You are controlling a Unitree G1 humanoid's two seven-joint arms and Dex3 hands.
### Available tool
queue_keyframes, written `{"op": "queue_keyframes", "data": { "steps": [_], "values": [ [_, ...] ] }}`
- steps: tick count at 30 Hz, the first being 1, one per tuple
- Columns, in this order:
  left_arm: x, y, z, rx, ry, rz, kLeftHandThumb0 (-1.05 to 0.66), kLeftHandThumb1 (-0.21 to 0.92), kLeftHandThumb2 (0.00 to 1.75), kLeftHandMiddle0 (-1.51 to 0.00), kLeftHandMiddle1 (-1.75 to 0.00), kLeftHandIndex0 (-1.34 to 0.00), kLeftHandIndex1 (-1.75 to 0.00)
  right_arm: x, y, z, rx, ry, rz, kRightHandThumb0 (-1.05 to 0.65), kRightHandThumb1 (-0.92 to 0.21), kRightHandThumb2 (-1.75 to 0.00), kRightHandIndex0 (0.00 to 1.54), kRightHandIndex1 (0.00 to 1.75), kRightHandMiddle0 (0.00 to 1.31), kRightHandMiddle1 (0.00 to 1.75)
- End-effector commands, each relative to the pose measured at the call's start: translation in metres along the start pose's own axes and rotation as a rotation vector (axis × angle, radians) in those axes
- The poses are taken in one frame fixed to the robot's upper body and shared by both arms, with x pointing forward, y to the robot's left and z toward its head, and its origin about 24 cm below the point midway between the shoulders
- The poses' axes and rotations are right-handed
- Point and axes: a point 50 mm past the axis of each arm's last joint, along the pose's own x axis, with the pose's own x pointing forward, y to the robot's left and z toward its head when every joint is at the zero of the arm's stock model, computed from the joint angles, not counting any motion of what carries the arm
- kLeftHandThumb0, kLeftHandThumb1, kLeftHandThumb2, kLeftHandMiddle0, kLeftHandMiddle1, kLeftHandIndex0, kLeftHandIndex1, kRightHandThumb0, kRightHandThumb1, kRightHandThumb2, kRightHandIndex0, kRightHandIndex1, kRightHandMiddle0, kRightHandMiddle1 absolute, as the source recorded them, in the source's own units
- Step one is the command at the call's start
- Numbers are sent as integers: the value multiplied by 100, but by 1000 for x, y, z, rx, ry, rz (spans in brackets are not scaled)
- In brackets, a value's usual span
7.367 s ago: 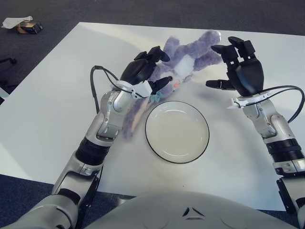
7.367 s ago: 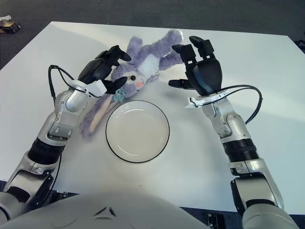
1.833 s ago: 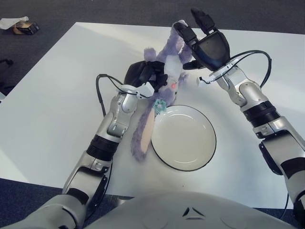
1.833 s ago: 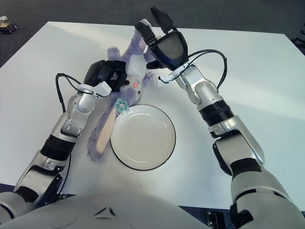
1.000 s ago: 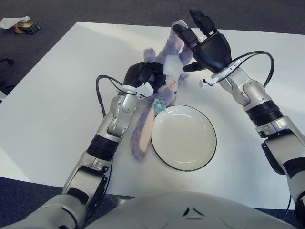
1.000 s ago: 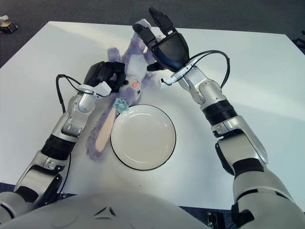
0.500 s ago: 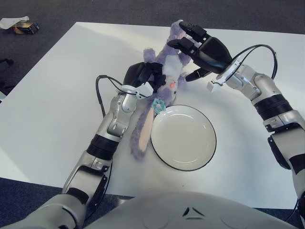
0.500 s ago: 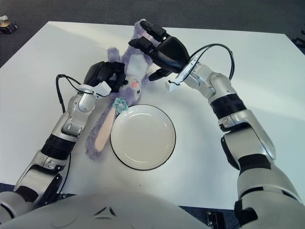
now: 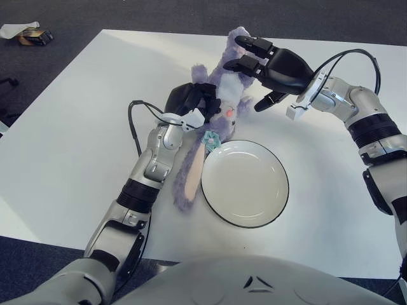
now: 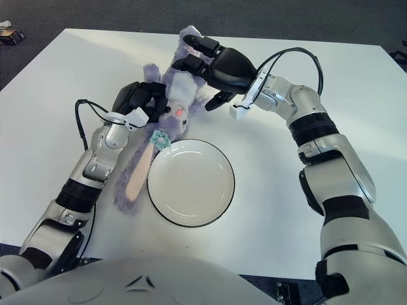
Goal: Put the doll into the plate.
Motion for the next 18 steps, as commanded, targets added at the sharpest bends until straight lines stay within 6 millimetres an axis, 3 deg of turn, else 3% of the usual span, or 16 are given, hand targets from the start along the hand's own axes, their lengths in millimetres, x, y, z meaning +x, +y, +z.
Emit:
{"op": "queue_keyframes", "data": {
  "steps": [1,8,18],
  "values": [
    [1,-1,-3,10,20,-4,-76,92,93,-143,-175,-122,-175,3,-6,-3,-20,-17,8,-63,-55,-67,0,0,0,43],
    [1,-2,-3,12,30,1,-79,92,96,-144,-175,-123,-175,6,-5,-3,-39,-38,23,-58,-51,-71,0,0,0,45],
    [1,-3,-2,1,41,-6,-83,92,105,-146,-175,-125,-175,14,-4,-5,-59,-46,73,-49,-45,-82,0,0,0,31]
  ]
}}
